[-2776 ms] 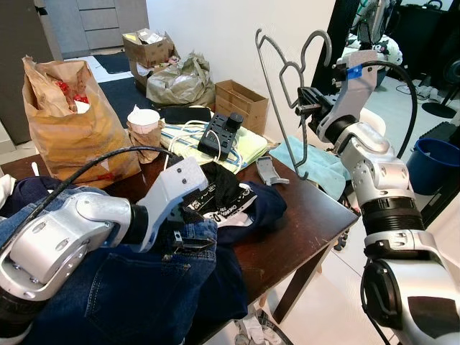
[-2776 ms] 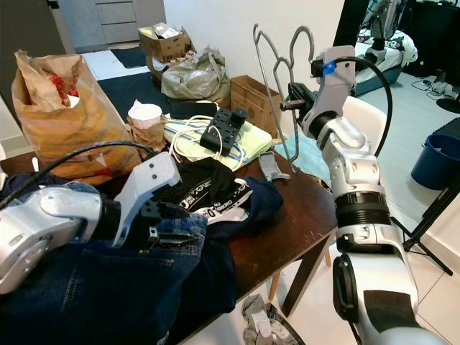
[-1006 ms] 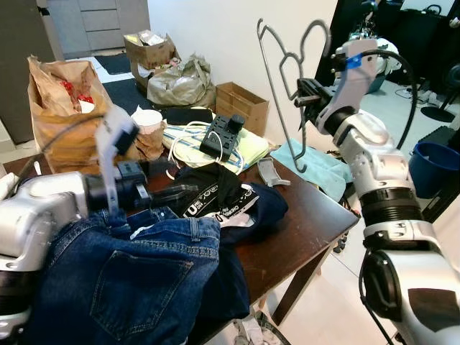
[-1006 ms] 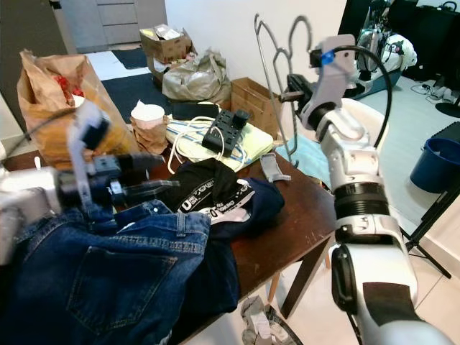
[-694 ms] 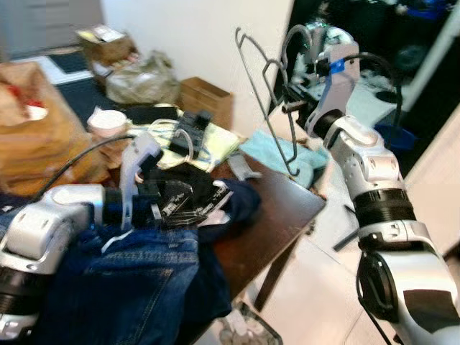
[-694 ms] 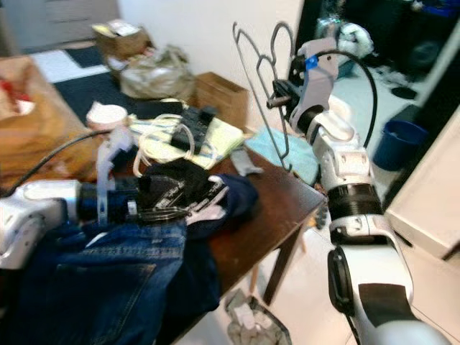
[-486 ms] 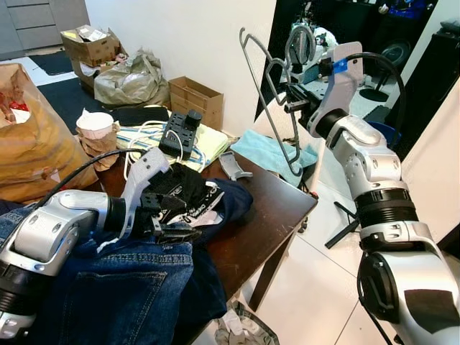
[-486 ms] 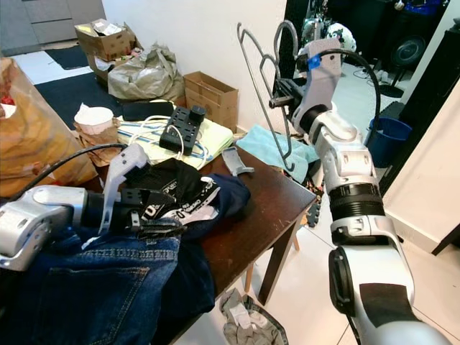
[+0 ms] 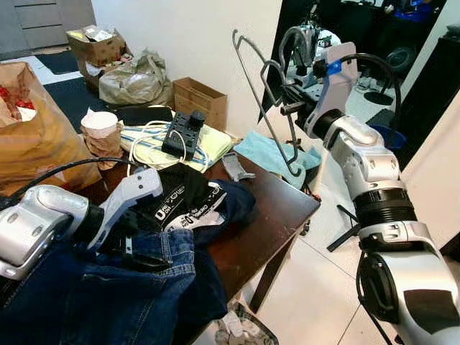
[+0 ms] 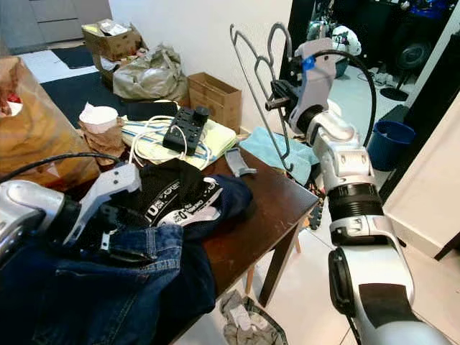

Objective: Hang hanger

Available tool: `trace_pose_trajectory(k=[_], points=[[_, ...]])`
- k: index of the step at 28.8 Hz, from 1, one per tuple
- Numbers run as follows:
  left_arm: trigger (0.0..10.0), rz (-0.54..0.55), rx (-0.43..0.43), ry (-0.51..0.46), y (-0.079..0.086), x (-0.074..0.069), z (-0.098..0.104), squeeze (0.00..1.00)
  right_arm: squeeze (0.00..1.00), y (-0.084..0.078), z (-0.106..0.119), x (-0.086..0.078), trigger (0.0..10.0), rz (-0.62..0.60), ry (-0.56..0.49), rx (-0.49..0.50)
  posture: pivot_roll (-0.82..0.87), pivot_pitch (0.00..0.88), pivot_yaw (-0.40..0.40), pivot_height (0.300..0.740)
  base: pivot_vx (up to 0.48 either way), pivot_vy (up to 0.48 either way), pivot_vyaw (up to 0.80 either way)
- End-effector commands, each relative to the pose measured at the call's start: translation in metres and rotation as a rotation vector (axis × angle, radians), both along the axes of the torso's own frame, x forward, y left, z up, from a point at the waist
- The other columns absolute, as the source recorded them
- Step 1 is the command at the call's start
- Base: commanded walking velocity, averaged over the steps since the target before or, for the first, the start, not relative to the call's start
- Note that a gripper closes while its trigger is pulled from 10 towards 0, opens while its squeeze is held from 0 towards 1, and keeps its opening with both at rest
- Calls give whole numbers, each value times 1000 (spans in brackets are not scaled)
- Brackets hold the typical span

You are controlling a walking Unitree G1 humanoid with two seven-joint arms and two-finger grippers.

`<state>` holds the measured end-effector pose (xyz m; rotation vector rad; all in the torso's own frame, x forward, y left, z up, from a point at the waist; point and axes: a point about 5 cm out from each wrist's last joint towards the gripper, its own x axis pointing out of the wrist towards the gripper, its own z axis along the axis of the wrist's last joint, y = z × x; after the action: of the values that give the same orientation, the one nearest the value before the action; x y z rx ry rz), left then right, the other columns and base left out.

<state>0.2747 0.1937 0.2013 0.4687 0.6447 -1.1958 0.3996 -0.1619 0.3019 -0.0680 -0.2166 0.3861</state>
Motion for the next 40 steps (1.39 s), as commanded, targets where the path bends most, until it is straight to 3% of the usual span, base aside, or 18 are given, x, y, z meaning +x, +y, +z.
trace_pose_trajectory(k=[1,12,14,15,16,18,20,22,25,27,28,30,31,33,34,36,37,40], points=[[0,-20,32,35,0,-3,-8,0,0,-3,2,0,10000,-8,-1,4,-71,0,-80,740,0,0,0],[0,-23,-31,10,-8,2,-7,0,0,-7,4,0,10000,-19,-8,8,-75,0,-75,740,0,0,0],[0,-9,-175,-38,-14,8,6,0,0,-6,3,-1,10000,-19,-8,9,-77,0,-72,740,0,0,0],[0,-9,-175,-38,-14,8,6,0,0,-6,3,-1,10000,-19,-8,9,-77,0,-72,740,0,0,0],[0,-9,-239,-51,-16,9,12,0,0,-6,3,-1,10000,-18,-8,9,-77,0,-72,740,0,0,0],[0,-9,-239,-51,-16,9,12,0,0,-6,3,-1,10000,-18,-8,9,-77,0,-72,740,0,0,0],[0,-32,-335,-73,-17,7,23,0,0,-6,3,-1,10000,-20,-9,11,-79,0,-70,740,0,0,0],[0,-32,-335,-73,-17,7,23,0,0,-6,3,-1,10000,-20,-9,11,-79,0,-70,740,0,0,0],[0,-53,-442,-119,-15,2,41,0,0,-7,3,-1,10000,-23,-10,13,-78,0,-69,740,0,0,0],[0,-53,-442,-119,-15,2,41,0,0,-7,3,-1,10000,-23,-10,13,-78,0,-69,740,0,0,0],[0,-69,-571,-238,-13,-3,73,0,0,-7,3,-1,10000,-24,-10,16,-76,0,-67,740,0,0,0],[0,-69,-571,-238,-13,-3,73,0,0,-7,3,-1,10000,-24,-10,16,-76,0,-67,740,0,0,0],[0,-67,-687,-399,-11,-9,108,0,0,-7,3,0,10000,-24,-11,24,-73,0,-65,740,0,0,0],[0,-67,-687,-399,-11,-9,108,0,0,-7,3,0,10000,-24,-11,24,-73,0,-65,740,0,0,0],[0,-23,-797,-566,-7,-15,142,0,0,-6,4,0,10000,-21,-13,33,-69,0,-65,740,0,0,0],[0,-23,-797,-566,-7,-15,142,0,0,-6,4,0,10000,-21,-13,33,-69,0,-65,740,0,0,0],[0,42,-895,-729,-5,-23,172,0,0,-4,3,0,10000,-15,-14,46,-59,0,-66,740,0,0,0],[0,42,-895,-729,-5,-23,172,0,0,-4,3,0,10000,-15,-14,46,-59,0,-66,740,0,0,0]])
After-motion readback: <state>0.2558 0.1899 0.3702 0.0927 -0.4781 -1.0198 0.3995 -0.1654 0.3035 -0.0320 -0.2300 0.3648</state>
